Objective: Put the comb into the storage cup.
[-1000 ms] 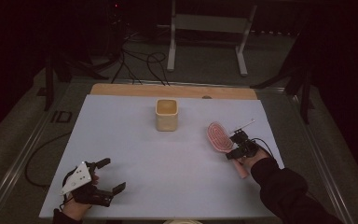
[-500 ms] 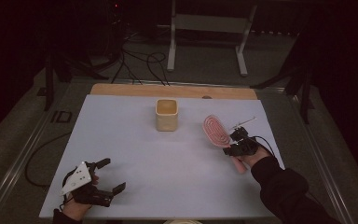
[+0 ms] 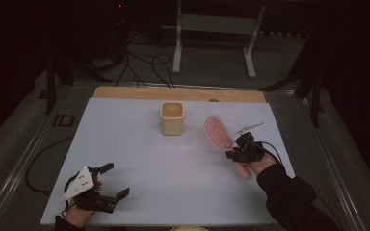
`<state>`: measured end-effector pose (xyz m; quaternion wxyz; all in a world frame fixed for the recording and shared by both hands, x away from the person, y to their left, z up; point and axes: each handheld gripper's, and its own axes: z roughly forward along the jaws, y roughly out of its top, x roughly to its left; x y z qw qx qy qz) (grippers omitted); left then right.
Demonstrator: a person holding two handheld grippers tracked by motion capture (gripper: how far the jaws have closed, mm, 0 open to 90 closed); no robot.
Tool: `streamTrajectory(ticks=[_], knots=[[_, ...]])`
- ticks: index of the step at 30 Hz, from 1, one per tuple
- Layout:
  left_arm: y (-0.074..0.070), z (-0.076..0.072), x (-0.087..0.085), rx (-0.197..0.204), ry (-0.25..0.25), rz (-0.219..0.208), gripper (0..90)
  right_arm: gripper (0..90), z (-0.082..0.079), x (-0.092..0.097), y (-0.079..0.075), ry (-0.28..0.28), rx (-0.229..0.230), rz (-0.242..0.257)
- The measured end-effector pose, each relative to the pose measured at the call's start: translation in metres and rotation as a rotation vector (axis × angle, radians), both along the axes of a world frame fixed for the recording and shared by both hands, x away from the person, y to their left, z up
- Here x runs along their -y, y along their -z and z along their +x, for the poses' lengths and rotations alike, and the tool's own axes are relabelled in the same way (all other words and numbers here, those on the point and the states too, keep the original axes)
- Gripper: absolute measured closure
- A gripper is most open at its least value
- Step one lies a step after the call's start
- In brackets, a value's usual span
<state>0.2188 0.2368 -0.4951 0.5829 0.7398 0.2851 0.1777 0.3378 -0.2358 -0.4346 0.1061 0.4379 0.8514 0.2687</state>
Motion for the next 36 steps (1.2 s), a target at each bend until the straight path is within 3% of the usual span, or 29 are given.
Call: streamTrajectory(ticks=[14,17,25,36], knots=[[0.000,0.000,0.000,-0.002,0.002,0.004,0.1,70.3,-0.008,-0.002,-0.017,0.008,0.122,0.047],[0.000,0.000,0.000,-0.002,0.001,0.002,0.1,70.3,-0.008,-0.001,-0.020,0.016,0.132,0.080],[0.000,0.000,0.000,0.002,-0.003,0.002,0.1,70.3,-0.012,0.001,-0.024,0.050,0.197,0.124],[0.000,0.000,0.001,0.002,-0.002,0.003,0.1,70.3,-0.024,-0.004,-0.021,0.056,0.294,0.132]])
